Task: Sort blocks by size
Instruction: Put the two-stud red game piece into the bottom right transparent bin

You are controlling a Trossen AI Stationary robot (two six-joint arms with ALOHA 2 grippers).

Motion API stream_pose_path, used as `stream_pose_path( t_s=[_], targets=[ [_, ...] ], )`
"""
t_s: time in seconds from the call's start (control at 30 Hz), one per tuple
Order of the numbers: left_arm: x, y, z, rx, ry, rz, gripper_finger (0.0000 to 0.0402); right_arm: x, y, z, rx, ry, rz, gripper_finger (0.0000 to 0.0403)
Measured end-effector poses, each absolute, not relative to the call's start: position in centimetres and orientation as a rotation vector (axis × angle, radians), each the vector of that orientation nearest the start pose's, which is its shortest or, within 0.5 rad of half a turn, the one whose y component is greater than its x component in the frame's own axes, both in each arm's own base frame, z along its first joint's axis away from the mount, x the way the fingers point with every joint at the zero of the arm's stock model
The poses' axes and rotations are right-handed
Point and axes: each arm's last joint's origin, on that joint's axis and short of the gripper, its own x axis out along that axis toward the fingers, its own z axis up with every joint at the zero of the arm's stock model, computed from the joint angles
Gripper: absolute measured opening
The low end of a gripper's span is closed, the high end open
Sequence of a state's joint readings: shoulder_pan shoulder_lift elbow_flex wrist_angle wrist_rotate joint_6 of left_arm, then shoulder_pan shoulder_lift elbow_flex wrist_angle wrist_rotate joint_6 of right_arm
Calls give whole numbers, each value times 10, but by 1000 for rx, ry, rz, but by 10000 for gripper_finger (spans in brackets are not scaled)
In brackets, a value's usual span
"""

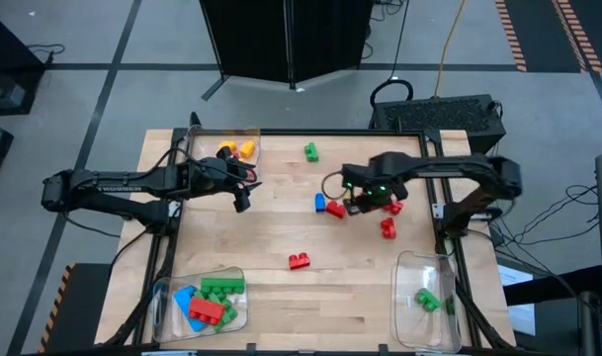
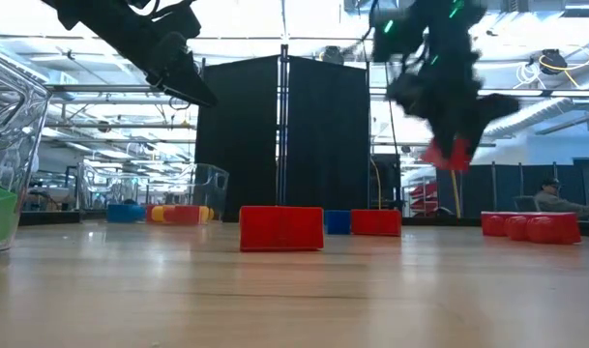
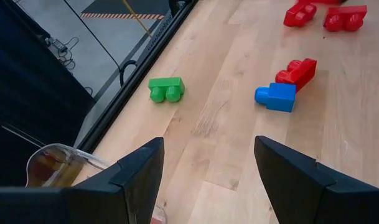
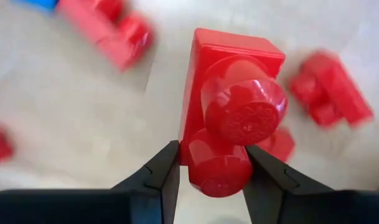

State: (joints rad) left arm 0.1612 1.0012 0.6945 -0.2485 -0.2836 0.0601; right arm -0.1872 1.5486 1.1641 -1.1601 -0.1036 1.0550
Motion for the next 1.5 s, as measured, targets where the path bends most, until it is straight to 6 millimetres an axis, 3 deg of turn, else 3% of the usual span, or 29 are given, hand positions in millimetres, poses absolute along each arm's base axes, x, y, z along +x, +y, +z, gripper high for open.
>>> stream_pose_path(
  t_s=[0.27, 0.57, 1.1, 1.3, 1.5],
  targets=[
    [206, 42, 259, 90, 571, 417, 251, 223, 11, 283, 1040, 1367, -680, 127],
    [206, 42, 259, 89, 571, 418, 251, 189, 67, 306, 1017, 1418, -462, 128],
    [206, 42, 258, 66, 573, 424, 251, 166, 161, 287, 890, 1583, -365, 128],
    [205, 42, 256, 66, 596, 423, 251, 163, 188, 265, 792, 1653, -423, 128],
    [205, 42, 256, 63, 596, 424, 251, 164, 201, 248, 723, 1688, -481, 138]
  ],
)
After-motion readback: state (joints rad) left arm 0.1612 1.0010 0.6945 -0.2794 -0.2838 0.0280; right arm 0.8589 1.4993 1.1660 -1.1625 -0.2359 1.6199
